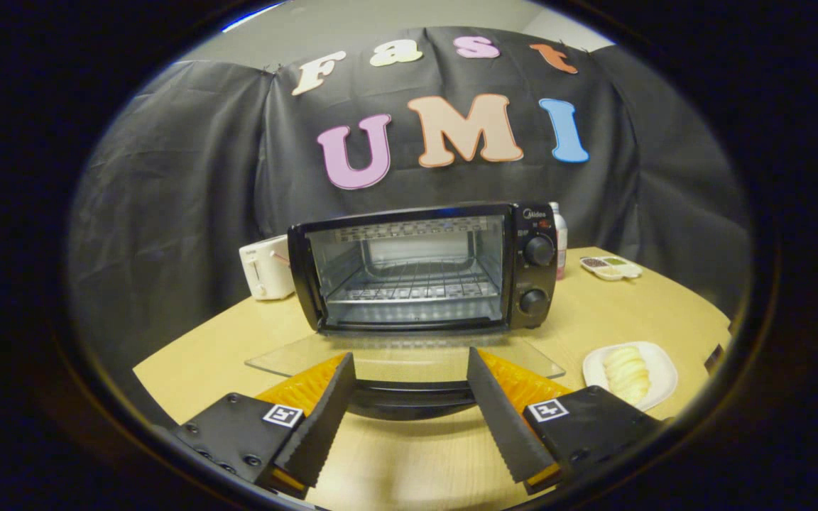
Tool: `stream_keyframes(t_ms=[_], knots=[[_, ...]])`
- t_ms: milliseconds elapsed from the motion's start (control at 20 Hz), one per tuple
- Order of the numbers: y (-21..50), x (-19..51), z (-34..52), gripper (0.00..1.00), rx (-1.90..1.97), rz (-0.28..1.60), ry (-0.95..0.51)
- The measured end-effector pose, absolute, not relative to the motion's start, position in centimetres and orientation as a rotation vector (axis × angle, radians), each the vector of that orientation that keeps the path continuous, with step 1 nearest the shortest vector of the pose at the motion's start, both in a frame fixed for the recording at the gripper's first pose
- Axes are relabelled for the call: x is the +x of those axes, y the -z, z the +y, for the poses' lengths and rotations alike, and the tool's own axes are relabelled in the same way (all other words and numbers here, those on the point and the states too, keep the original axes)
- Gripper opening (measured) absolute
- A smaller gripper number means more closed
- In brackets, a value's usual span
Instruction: Open the toaster oven, put the food inside, and close the toaster oven door.
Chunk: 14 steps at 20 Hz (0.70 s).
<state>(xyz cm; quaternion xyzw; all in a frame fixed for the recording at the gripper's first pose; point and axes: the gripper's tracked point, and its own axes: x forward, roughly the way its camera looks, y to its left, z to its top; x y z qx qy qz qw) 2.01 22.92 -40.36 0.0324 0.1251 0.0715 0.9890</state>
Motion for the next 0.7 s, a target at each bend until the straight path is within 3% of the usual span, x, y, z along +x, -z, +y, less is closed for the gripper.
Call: stream_keyframes(t_ms=[300,700], knots=[[44.0,1.9,23.0,0.99,0.024,0.369,-0.148],[43.7,1.9,22.9,0.99,0.018,0.352,-0.160]])
